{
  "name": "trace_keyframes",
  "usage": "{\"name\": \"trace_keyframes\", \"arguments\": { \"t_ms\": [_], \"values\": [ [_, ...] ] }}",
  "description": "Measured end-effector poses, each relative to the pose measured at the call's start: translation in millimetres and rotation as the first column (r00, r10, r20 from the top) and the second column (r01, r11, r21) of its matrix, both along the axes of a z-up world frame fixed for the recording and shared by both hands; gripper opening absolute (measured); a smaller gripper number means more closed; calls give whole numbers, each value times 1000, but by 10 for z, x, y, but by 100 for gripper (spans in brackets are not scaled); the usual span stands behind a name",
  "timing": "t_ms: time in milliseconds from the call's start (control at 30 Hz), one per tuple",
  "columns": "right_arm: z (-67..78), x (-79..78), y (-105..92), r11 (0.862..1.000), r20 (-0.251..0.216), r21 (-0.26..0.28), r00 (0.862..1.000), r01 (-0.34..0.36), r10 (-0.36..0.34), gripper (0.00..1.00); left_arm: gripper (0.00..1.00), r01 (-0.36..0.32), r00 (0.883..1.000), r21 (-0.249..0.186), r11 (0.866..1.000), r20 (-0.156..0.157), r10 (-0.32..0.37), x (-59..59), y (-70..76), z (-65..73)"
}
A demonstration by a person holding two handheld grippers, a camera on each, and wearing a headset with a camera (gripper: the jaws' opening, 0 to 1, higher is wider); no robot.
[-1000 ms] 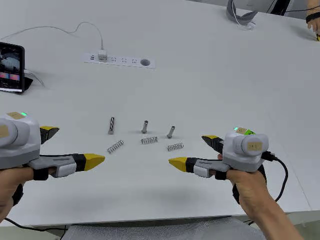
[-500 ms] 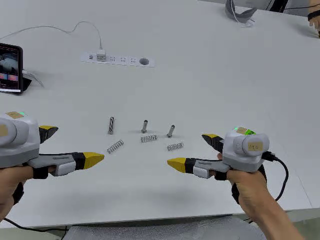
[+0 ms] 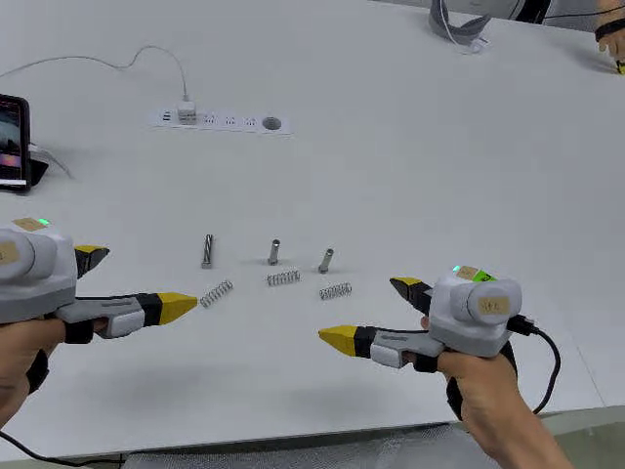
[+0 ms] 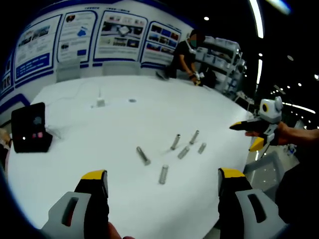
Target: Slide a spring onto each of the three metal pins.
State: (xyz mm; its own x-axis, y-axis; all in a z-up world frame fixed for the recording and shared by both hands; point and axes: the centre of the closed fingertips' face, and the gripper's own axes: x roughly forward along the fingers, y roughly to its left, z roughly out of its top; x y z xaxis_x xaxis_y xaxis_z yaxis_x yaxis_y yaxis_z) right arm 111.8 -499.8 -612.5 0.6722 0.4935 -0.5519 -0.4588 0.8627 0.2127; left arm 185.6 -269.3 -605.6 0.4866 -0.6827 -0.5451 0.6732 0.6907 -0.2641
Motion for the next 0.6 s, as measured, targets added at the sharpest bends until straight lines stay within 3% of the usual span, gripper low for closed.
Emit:
{"name": "trace_keyframes", "arguments": {
  "t_ms": [600],
  "values": [
    [55,-106,-6,999,-6,1,999,35,-35,93,93,9,999,-9,1000,-34,-9,115,-181,-143]
  ]
}}
